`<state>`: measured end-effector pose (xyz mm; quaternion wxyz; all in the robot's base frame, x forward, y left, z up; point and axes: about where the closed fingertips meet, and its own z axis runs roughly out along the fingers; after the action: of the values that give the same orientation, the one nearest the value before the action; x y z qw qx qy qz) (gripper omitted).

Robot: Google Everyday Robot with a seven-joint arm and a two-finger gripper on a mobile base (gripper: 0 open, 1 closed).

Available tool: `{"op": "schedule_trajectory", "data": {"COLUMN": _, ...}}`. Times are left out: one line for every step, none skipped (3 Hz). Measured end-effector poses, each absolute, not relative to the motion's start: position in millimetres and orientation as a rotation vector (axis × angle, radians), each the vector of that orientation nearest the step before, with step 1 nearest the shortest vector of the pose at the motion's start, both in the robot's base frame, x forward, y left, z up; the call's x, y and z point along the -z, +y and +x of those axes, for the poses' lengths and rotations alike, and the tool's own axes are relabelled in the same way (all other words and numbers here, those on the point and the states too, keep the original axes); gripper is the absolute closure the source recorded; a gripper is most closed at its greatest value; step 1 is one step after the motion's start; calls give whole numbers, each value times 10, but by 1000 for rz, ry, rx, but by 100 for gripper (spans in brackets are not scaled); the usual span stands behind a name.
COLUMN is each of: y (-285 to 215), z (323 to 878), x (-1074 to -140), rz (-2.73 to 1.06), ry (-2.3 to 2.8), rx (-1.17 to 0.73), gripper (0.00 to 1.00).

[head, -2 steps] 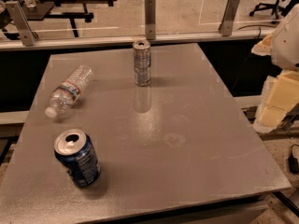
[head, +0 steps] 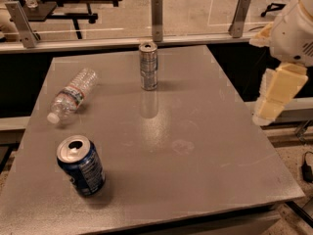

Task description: Pick water bottle

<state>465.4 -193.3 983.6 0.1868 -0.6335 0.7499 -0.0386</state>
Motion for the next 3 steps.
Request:
{"op": "schedule_trajectory", "data": {"y": -1460, "z": 5146, "x": -9940, "rz": -1887, "ry": 1919, "rx": 122, "gripper": 0}}
{"op": "schedule_trajectory", "data": {"y": -907, "z": 5557, "x": -10019, "rz": -2014, "ry": 1722, "rx": 118, "gripper": 0}}
{"op": "schedule_trajectory", "data": {"y": -235, "z": 5876, "x": -10043, "rz": -2161, "ry": 1505, "rx": 104, "gripper": 0}}
